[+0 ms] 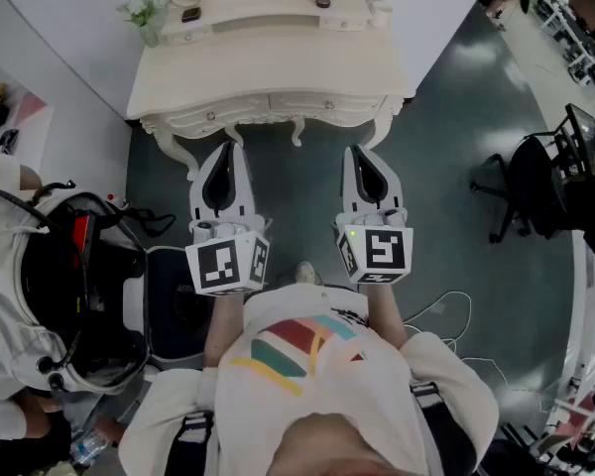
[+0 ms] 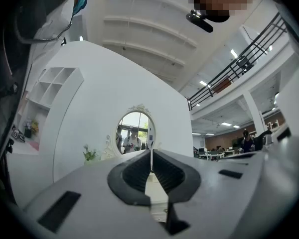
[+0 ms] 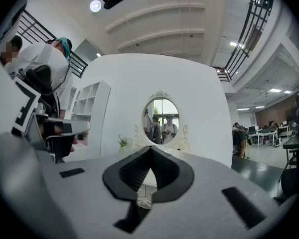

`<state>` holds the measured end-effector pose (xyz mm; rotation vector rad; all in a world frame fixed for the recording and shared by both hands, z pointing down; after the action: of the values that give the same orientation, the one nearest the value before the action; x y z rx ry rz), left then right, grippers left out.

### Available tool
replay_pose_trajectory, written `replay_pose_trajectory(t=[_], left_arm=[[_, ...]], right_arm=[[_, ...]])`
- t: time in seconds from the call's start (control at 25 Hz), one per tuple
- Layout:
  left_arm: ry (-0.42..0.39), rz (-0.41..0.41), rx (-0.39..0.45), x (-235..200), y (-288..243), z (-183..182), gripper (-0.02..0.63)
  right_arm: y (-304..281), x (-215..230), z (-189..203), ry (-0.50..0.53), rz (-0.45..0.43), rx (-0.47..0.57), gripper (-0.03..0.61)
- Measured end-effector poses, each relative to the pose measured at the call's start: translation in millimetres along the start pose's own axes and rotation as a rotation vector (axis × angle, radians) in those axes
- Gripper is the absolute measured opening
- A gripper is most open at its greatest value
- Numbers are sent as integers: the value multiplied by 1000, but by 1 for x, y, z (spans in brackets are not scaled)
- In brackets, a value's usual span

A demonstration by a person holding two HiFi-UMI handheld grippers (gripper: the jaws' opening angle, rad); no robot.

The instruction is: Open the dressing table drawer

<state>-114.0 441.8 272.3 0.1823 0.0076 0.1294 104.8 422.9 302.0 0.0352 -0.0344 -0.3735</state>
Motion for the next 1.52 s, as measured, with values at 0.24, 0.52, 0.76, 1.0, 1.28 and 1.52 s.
replay_pose_trajectory(t=[0.24, 0.52, 0.76, 1.0, 1.28, 1.52], left_arm=[[-7, 7, -18, -5, -20, 4, 12], [-10, -11, -17, 4, -12, 6, 12], [-24, -33, -15, 7, -19, 8, 12], [-37, -83, -22, 6, -22, 8, 12], [-47, -119, -17, -3, -34, 8, 12], [-43, -92, 55, -9, -57, 17, 12]], right_arm=[[-21, 1, 2, -8, -9, -17, 0], [-13, 7, 6, -6, -13, -25, 0], [-19, 20, 6, -77, -51, 5, 0], [-27, 29, 9, -82, -84, -4, 0], [-36, 37, 8, -85, -88, -4, 0], [-38, 51, 9, -66, -51, 14, 0]])
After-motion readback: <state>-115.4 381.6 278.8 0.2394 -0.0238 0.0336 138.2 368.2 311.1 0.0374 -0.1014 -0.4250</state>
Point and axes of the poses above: the fingertips, and each gripper's own axes: y backward along the fingers, x to its right, z out of its underside, the point moved 9 cm from there along y, backward along the fingers, and after that the axes turned 5 degrees about -y, right-handed, at the moved point
